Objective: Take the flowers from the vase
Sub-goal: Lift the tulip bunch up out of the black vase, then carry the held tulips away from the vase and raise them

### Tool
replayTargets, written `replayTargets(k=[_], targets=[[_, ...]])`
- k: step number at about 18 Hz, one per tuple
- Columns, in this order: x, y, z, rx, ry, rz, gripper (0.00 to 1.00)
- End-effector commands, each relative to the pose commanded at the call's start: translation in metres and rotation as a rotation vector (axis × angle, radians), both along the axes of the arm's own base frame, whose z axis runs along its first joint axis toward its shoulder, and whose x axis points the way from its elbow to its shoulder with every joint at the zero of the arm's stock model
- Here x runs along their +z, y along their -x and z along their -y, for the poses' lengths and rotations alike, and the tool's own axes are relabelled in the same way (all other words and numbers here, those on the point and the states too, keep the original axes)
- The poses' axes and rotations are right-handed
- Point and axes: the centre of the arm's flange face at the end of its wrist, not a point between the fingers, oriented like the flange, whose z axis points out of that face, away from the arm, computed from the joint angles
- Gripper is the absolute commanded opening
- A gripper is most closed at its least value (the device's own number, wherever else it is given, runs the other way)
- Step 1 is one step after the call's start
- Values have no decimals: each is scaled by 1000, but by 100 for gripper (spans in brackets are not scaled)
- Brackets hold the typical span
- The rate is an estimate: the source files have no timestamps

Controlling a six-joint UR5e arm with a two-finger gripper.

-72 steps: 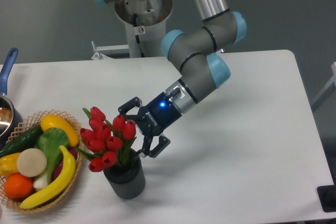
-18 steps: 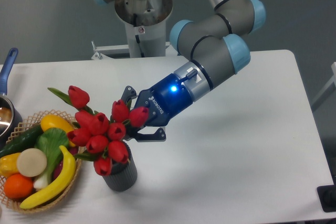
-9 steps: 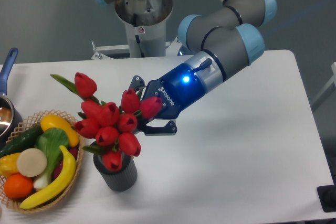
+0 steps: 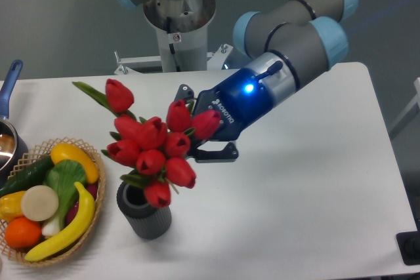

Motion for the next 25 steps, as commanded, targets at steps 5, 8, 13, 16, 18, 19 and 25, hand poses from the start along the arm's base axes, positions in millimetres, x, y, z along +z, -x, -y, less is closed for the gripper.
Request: replayTargets(k=[5, 8, 13, 16, 18, 19, 25], targets=[[9, 33, 16, 93, 49, -73, 20], [17, 49, 17, 231, 199, -224, 16], [16, 64, 23, 343, 328, -313, 13], [10, 72, 28, 403, 410, -376, 12], [-1, 75, 32, 438, 477, -412, 12], [-3, 75, 36, 462, 518, -427, 12], [-50, 67, 54, 481, 695, -429, 12]])
